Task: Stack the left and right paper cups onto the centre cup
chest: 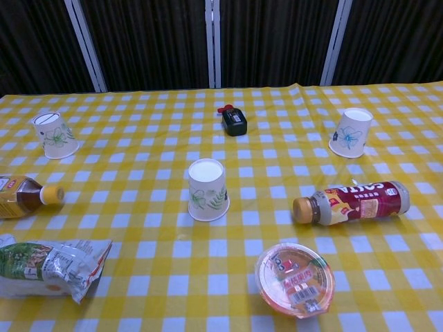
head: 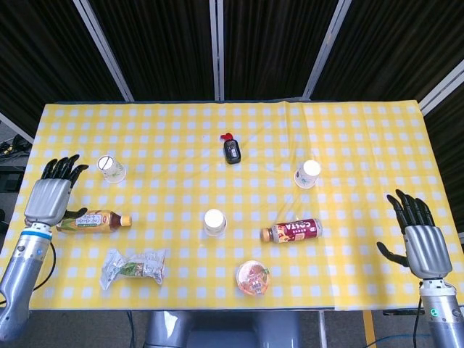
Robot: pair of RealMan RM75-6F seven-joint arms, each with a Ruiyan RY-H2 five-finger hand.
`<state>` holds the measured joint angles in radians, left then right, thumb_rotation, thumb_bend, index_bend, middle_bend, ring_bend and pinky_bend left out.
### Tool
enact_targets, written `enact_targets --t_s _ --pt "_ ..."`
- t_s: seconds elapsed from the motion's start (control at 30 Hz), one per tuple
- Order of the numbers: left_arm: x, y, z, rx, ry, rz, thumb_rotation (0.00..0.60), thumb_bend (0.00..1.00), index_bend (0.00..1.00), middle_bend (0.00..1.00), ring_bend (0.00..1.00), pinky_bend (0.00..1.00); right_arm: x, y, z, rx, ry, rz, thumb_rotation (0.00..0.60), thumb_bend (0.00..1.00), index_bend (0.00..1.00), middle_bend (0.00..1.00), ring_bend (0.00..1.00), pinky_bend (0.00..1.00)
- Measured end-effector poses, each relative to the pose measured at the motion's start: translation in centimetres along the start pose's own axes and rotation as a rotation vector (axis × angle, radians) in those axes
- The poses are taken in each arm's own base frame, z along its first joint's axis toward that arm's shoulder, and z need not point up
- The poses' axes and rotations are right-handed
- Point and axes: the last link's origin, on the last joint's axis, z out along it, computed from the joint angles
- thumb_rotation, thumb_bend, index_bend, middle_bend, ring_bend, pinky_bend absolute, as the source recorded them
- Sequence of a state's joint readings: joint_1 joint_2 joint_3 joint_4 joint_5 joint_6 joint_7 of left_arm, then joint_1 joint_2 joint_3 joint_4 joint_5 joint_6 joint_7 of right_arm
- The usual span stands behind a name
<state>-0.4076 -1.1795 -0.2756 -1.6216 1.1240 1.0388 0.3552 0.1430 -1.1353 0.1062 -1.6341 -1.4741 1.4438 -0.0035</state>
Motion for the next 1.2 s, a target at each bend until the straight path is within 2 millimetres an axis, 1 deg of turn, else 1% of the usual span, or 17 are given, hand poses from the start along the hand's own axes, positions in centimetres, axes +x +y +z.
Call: enact_targets --t_s 0.17,0.2,0.3,0.4,0.5,0.57,0.63,0.67,0.83,1.0,1.2 --pt "0.4 0.1 4.3 0.025 -0.071 0.022 0.6 0.19 0.21 0.0 0.0 0.0 -0.1 0.6 0.4 -0.023 -0.004 -0.005 0.6 0.12 0.0 0.0 0.0 0.0" --pt "0.5 0.3 5.3 0.032 -0.079 0.033 0.6 0.19 0.22 0.0 0.0 0.0 -0.1 0.7 0.5 -0.028 -0.004 -0.005 0.6 0.12 0.0 0.0 0.0 0.0" --pt "0.6 0.8 7.6 0.043 -0.093 0.064 0.6 0.19 0.24 0.0 0.0 0.0 -0.1 1.0 0.8 -0.042 -0.003 -0.003 0.6 0.12 0.0 0.0 0.0 0.0" --pt "0.5 1.6 9.6 0.056 -0.106 0.084 0.6 0.19 0.24 0.0 0.0 0.0 0.0 1.2 1.1 -0.052 0.001 -0.004 0.6 0.12 0.0 0.0 0.0 0.0" --pt "0.2 2.3 11.1 0.068 -0.12 0.101 0.6 0.19 0.25 0.0 0.0 0.0 0.0 1.5 1.3 -0.063 0.002 -0.003 0.6 0.12 0.0 0.0 0.0 0.0" --pt "-0.1 2.7 11.8 0.074 -0.129 0.116 0.6 0.23 0.25 0.0 0.0 0.0 0.0 1.8 1.4 -0.07 0.003 -0.002 0.6 0.12 0.0 0.0 0.0 0.0" --pt "-0.4 3.1 12.4 0.077 -0.14 0.135 0.6 0.3 0.25 0.0 0.0 0.0 0.1 2.0 1.5 -0.078 0.005 -0.001 0.6 0.12 0.0 0.0 0.0 0.0" --pt "-0.5 3.3 12.7 0.077 -0.146 0.142 0.6 0.31 0.25 0.0 0.0 0.0 0.1 2.1 1.5 -0.081 0.006 -0.001 0.6 0.12 0.0 0.0 0.0 0.0" --pt "-1.6 4.0 13.6 0.082 -0.177 0.158 0.6 0.31 0.25 0.0 0.0 0.0 0.4 2.4 1.6 -0.086 0.014 0.005 0.6 0.12 0.0 0.0 0.0 0.0" --pt "-2.2 3.6 13.9 0.107 -0.192 0.181 0.6 0.31 0.25 0.0 0.0 0.0 0.7 2.5 1.6 -0.087 0.024 0.012 0.6 0.12 0.0 0.0 0.0 0.0" --pt "-2.5 3.1 14.0 0.13 -0.208 0.184 0.6 0.3 0.26 0.0 0.0 0.0 0.7 2.6 1.6 -0.09 0.024 0.016 0.6 0.12 0.0 0.0 0.0 0.0"
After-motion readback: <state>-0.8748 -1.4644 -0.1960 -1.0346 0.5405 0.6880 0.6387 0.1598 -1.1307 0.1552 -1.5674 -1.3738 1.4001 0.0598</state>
